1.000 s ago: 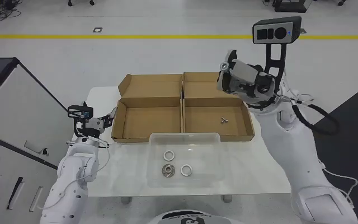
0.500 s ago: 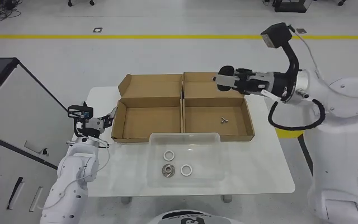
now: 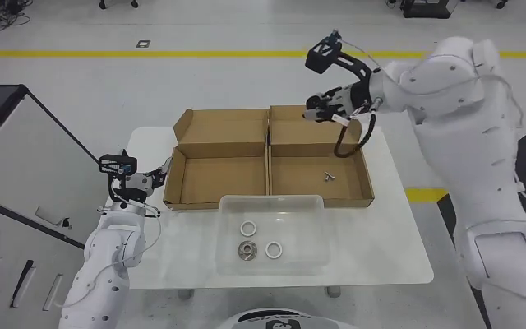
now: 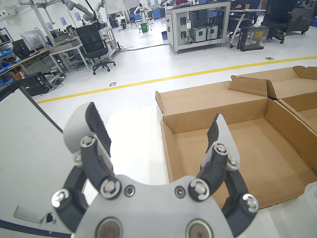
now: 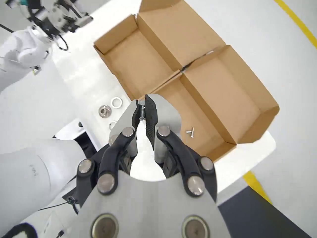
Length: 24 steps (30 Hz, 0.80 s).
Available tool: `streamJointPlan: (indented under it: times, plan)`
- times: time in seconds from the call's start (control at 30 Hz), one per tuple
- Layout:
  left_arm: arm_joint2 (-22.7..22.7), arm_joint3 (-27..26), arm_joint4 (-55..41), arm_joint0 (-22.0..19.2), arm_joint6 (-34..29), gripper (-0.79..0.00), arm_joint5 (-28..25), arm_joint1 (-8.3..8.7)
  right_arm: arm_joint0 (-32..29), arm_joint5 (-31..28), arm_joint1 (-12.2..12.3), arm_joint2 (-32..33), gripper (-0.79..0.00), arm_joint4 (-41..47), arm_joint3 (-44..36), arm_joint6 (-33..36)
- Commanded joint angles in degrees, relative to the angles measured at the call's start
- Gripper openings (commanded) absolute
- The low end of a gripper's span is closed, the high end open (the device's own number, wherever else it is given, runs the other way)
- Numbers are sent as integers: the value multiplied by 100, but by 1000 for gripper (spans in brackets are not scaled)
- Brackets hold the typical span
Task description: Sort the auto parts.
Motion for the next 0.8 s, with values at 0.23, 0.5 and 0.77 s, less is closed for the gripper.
streamJointPlan:
  times: [0.23, 0.5, 0.77]
  plan:
    - [0, 0, 0, 0, 0, 0, 0, 0, 335, -122, -53, -947, -785, -890, 1092, 76]
    - [0, 0, 0, 0, 0, 0, 0, 0, 364, -44, -37, -1678, -785, -1489, 1792, 76]
    - [0, 0, 0, 0, 0, 0, 0, 0, 413, -56, -129, -2152, -785, -1306, 2402, 76]
